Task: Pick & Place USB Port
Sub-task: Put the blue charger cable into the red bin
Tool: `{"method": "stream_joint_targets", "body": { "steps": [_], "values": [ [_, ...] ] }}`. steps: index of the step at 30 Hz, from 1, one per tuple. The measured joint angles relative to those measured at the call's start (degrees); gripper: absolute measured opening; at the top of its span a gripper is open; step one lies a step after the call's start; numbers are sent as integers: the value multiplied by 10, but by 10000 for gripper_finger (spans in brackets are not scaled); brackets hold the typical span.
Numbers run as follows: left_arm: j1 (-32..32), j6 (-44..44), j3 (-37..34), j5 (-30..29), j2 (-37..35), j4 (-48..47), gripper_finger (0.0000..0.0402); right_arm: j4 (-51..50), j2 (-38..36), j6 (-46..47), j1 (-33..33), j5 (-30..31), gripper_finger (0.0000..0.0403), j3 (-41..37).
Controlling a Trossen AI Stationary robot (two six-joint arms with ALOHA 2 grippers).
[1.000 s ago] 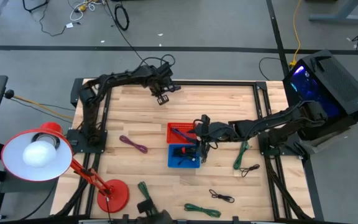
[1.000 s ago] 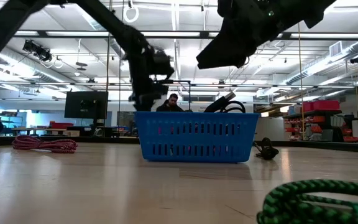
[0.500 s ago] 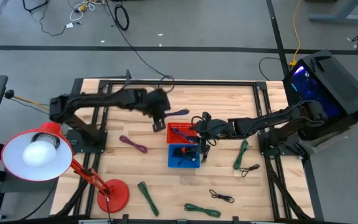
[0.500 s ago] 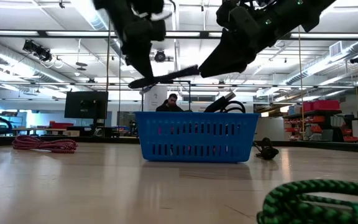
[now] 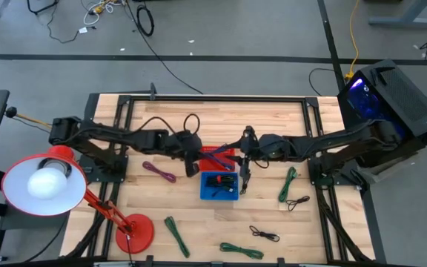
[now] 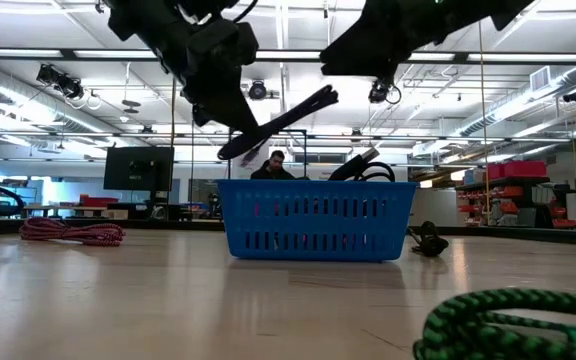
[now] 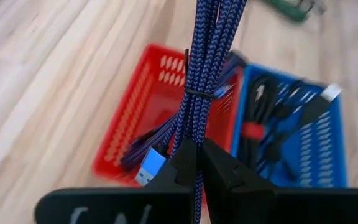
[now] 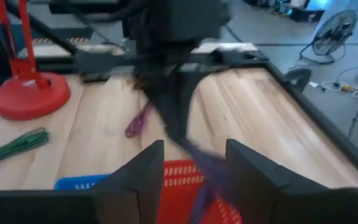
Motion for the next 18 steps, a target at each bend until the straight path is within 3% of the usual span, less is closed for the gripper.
{"method": "stream_joint_targets", "body": {
  "steps": [5,10,18],
  "values": [
    [-25,0,-17,-11,1,67,9,-3,-24,0,-3,2,174,0],
    [-44,-4,-18,-78,5,103,9,-3,-33,0,-2,3,174,0],
    [-59,-5,-19,-132,81,145,9,-4,-33,4,-2,0,174,0]
  ]
}}
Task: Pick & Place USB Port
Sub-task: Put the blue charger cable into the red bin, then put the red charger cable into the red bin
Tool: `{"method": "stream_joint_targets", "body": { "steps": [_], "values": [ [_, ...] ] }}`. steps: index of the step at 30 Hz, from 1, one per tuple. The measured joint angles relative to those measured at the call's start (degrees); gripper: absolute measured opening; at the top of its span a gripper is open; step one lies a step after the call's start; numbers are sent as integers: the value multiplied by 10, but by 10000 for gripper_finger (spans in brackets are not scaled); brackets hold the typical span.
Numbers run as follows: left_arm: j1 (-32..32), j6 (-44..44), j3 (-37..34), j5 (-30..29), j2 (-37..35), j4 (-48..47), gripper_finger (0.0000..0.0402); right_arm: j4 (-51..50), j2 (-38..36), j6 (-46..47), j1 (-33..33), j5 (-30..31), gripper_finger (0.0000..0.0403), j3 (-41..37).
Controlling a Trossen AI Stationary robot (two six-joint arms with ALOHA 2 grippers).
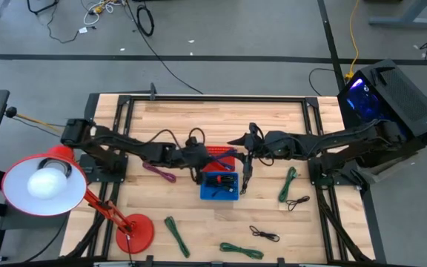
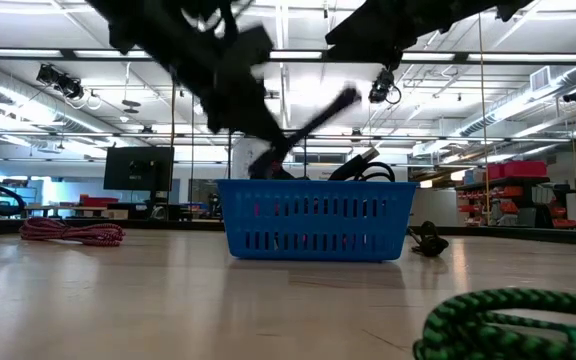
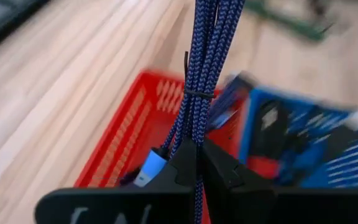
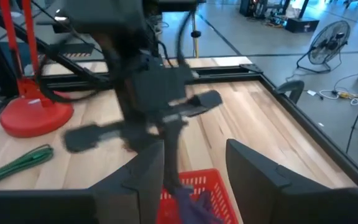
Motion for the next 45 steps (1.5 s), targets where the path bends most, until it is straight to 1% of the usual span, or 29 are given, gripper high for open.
{"method": "stream_joint_targets", "body": {
  "steps": [5,13,22,33,37,41,43,45],
  "values": [
    [6,-24,2,-8,43,36,8,-5,0,1,0,-4,174,0],
    [8,-41,1,-25,78,32,8,-9,0,2,0,-3,174,0],
    [12,-54,1,-19,84,22,13,-10,0,2,0,-3,174,0],
    [12,-74,1,-19,84,23,78,-14,0,1,0,-2,174,0],
    [12,-66,1,-47,83,23,104,-20,0,0,0,-2,174,0],
    [12,-19,13,-87,81,23,131,-31,1,0,0,-3,174,0],
    [12,17,25,-80,81,17,142,-37,1,0,0,-2,174,0],
    [12,51,43,-55,81,-18,152,-48,1,1,0,-2,174,0]
  ]
}}
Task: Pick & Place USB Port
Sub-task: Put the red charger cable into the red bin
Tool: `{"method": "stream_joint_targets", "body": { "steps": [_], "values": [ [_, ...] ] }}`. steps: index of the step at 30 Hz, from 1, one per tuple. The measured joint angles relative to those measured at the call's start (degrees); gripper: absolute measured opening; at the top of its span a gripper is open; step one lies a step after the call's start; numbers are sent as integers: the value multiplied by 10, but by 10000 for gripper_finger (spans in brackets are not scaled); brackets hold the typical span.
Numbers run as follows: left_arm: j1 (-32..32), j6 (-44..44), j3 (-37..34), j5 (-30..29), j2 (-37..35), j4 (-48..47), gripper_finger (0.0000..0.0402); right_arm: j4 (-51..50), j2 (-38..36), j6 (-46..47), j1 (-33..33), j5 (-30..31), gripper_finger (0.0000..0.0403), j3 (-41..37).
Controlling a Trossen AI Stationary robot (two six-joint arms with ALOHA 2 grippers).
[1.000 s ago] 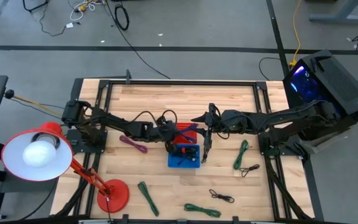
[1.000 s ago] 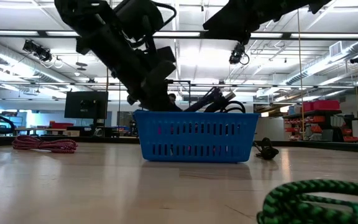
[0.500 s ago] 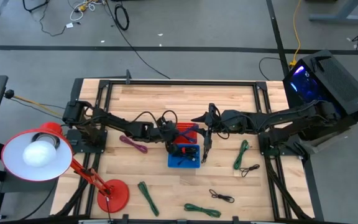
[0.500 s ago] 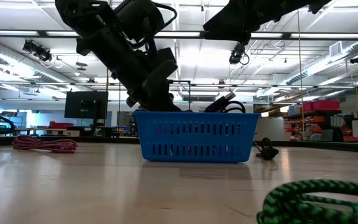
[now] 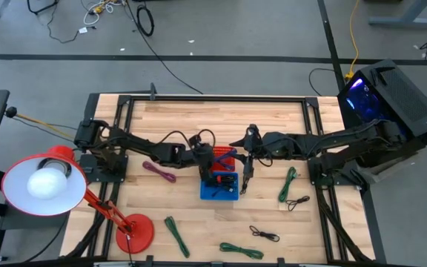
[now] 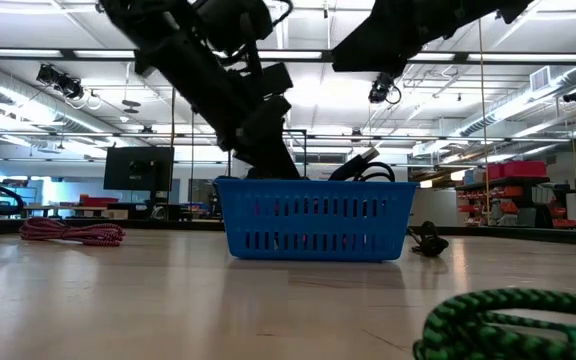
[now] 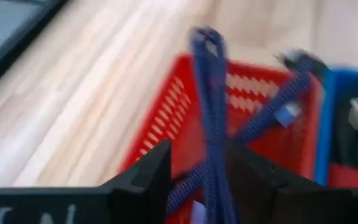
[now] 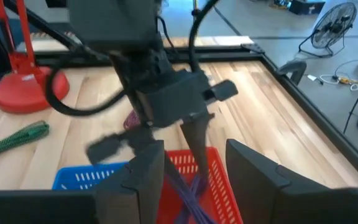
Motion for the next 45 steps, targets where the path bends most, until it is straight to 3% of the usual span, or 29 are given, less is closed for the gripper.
{"method": "stream_joint_targets", "body": {
  "steps": [5,10,15,19,23,32,45],
  "values": [
    [0,74,79,20,-17,-234,164,-20,0,4,0,0,174,0],
    [0,75,167,12,-49,-497,165,-20,0,4,0,5,174,0],
    [-13,53,181,49,-97,-634,165,-22,0,15,0,6,174,0],
    [-31,-21,178,55,-120,-742,165,-29,0,19,0,5,174,0],
    [-66,-72,137,57,-147,-750,165,-32,1,19,0,5,174,0],
    [-133,-92,19,62,-198,-704,165,-36,1,29,0,4,174,0],
    [-136,-94,-66,64,-226,-681,165,-33,1,35,0,4,174,0]
  ]
}}
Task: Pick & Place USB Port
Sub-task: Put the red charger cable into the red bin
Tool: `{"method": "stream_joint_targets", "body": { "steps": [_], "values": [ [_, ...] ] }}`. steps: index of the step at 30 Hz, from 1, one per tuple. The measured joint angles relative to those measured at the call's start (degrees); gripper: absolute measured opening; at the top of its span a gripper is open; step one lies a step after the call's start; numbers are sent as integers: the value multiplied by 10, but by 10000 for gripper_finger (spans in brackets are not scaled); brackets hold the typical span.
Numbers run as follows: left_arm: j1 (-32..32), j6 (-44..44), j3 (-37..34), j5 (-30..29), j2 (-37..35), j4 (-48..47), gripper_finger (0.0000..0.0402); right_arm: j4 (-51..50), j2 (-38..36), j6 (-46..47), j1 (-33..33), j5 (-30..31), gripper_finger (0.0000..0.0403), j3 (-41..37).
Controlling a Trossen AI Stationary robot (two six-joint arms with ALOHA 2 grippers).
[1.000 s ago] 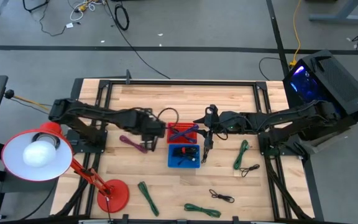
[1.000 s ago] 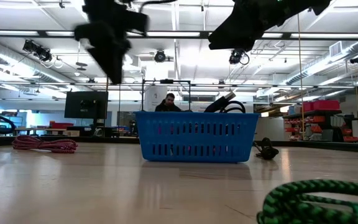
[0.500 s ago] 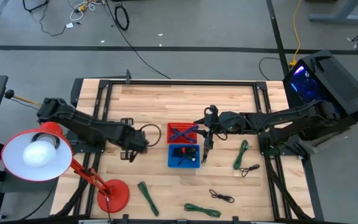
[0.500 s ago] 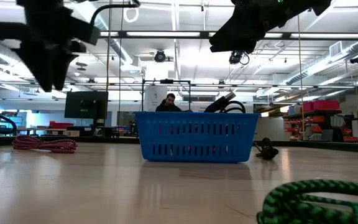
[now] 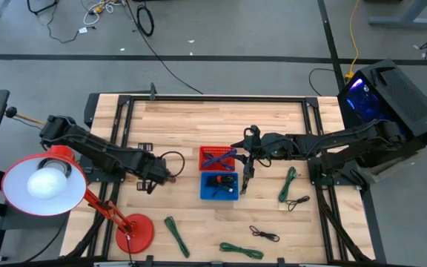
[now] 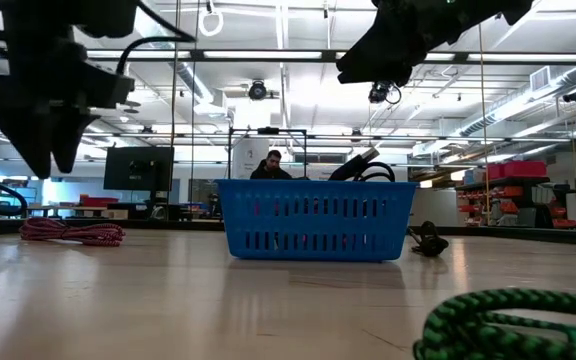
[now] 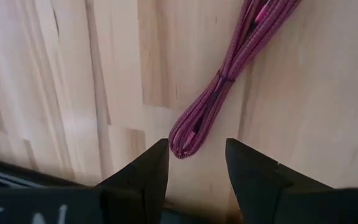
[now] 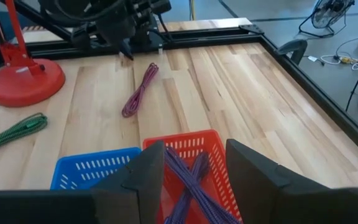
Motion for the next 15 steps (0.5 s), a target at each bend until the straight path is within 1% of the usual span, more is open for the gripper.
{"method": "stream_joint_targets", "body": {
  "steps": [4,8,15],
  "values": [
    [0,-1,-18,14,0,20,165,0,0,0,0,0,174,0],
    [0,6,-33,52,0,40,165,0,0,1,0,0,174,0],
    [-1,9,-42,56,0,44,165,0,0,1,0,0,174,0]
  ]
}}
